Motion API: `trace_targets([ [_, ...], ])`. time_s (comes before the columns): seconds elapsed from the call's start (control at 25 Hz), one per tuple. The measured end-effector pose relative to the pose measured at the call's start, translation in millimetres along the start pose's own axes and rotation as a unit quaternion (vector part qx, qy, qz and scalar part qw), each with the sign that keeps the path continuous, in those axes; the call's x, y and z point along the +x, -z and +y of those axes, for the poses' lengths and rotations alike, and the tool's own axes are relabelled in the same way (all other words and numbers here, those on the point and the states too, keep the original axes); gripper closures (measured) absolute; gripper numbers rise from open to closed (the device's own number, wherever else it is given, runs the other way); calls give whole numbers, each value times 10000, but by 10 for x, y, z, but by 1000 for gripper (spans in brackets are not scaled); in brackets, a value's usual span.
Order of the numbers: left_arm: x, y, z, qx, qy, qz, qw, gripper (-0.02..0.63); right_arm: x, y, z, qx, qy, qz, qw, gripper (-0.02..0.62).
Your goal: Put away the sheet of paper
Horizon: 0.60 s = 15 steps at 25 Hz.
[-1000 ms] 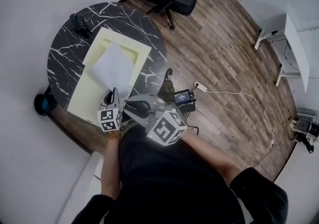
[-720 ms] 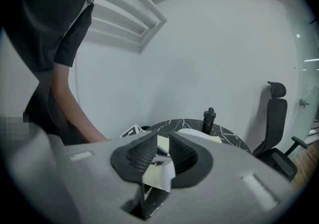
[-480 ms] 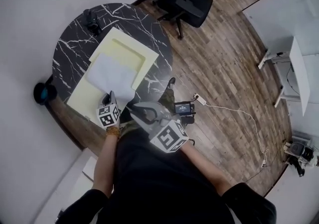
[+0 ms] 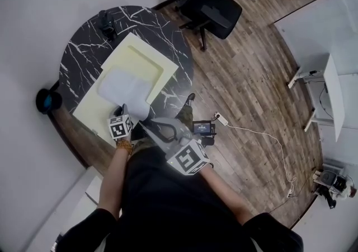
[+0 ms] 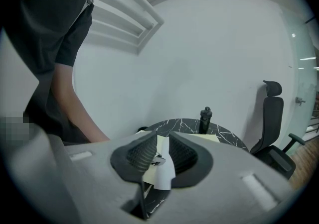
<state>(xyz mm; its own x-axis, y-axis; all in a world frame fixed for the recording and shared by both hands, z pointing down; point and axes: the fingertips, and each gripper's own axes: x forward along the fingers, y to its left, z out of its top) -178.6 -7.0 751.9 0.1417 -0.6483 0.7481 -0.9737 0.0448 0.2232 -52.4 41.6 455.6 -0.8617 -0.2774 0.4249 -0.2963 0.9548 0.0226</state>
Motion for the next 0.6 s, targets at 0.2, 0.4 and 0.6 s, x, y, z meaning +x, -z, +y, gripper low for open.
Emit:
trace_targets([
  [0.2,54,-169,70,-28,-5,-79,10000,584,-7,10,1,11,13,-21,10000,528],
  [0.4,206,-325,-2,190,223,11,9996,584,-21,31,-27,37,59,25,10000,528],
  [0.6,326,-438,-56,219,340,68,9992,584,-61,52,-107,78,169,44,9998,528],
])
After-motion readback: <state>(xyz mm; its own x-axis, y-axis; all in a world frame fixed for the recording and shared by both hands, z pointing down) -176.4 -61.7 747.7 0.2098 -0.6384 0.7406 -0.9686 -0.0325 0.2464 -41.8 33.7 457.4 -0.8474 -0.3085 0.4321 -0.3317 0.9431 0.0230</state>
